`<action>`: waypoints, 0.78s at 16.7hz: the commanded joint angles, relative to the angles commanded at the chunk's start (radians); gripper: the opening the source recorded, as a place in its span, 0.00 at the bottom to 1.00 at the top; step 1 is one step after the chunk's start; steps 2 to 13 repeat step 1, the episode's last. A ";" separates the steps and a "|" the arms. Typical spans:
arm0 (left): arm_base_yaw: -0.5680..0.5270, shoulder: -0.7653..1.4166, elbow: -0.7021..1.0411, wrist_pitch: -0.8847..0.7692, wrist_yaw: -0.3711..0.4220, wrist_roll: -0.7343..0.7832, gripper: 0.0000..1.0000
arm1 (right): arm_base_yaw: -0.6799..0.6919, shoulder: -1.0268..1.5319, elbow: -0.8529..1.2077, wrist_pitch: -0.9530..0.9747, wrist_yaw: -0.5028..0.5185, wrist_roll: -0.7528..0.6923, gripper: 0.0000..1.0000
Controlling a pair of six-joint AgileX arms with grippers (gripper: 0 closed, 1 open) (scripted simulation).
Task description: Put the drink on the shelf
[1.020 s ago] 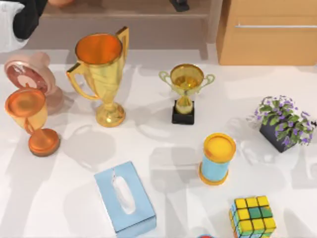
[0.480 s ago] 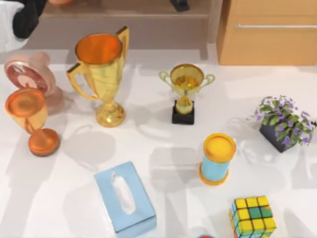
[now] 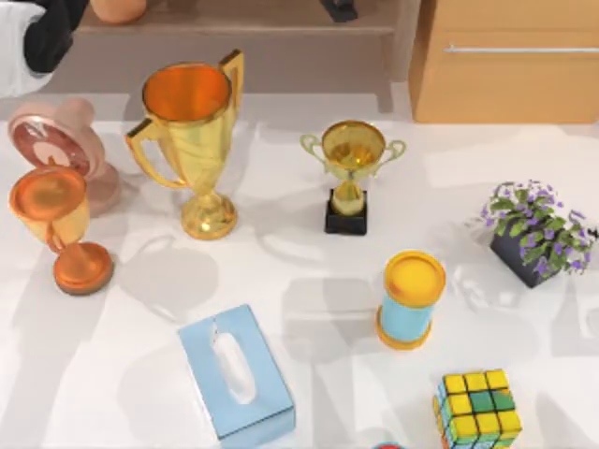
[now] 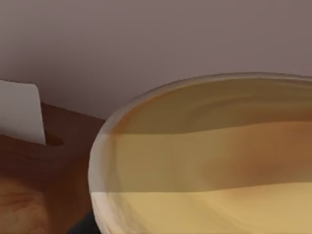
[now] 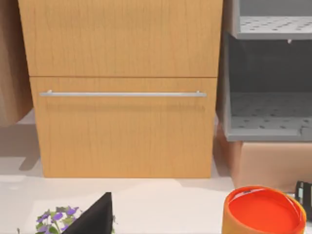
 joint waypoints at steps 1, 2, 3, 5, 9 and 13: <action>0.000 0.000 0.000 0.000 0.000 0.000 1.00 | 0.000 0.000 0.000 0.000 0.000 0.000 1.00; 0.000 0.000 0.000 0.000 0.000 0.000 1.00 | 0.000 0.000 0.000 0.000 0.000 0.000 1.00; 0.000 0.000 0.000 0.000 0.000 0.000 1.00 | 0.000 0.000 0.000 0.000 0.000 0.000 1.00; 0.000 0.000 0.000 0.000 0.000 0.000 1.00 | 0.000 0.000 0.000 0.000 0.000 0.000 1.00; 0.000 0.000 0.000 0.000 0.000 0.000 1.00 | 0.000 0.000 0.000 0.000 0.000 0.000 1.00; 0.000 0.000 0.000 0.000 0.000 0.000 1.00 | 0.000 0.000 0.000 0.000 0.000 0.000 1.00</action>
